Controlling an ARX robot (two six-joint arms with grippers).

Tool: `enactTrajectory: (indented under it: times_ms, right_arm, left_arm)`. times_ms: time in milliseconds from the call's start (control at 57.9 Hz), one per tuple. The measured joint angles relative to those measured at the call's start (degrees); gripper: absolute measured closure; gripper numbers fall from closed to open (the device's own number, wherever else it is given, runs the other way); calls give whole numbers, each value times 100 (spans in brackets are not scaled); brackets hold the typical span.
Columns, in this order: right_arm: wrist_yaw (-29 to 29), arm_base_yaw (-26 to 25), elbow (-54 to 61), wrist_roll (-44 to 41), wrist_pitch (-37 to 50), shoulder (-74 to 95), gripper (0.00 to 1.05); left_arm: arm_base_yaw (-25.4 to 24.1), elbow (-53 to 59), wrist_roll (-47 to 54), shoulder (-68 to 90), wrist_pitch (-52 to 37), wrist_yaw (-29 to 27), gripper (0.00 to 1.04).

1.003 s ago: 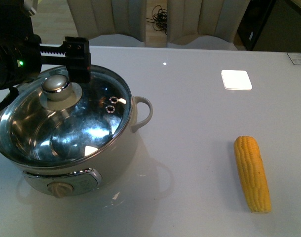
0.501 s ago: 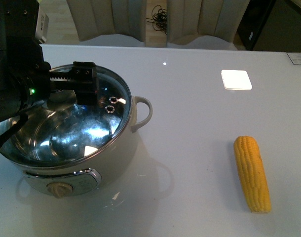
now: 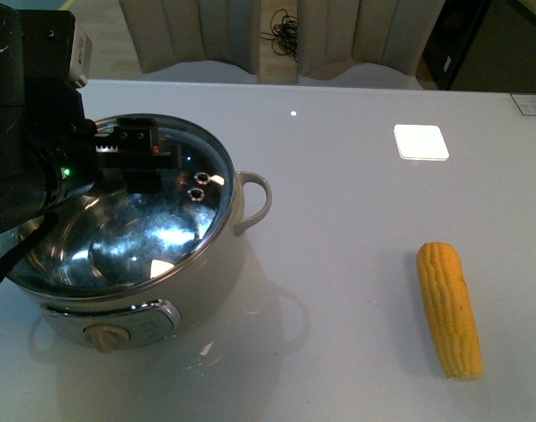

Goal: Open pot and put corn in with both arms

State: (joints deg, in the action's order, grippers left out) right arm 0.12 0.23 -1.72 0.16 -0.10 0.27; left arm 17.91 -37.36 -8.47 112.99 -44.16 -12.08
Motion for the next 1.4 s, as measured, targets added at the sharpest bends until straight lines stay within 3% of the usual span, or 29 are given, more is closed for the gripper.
enactTrajectory:
  times_ms: [121, 588, 1072, 1193, 1400]
  right_arm:
    - [0, 0, 0, 0, 0, 0, 9]
    - [2, 0, 0, 0, 0, 0, 9]
    - [0, 0, 0, 0, 0, 0, 9]
    - [0, 0, 0, 2, 0, 0, 9]
    - [2, 0, 0, 2, 0, 0, 9]
  left_arm:
    - [0, 0, 26, -7, -11, -15, 61]
    - [0, -4, 59, -142, 136, -31, 61]
    - [-87, -356, 109, -1377, 1132, 28, 62]
    - [-448, -350, 251, -1821, 1217, 205, 62]
    - [-1832, 98, 695, -2385, 1010, 599, 62]
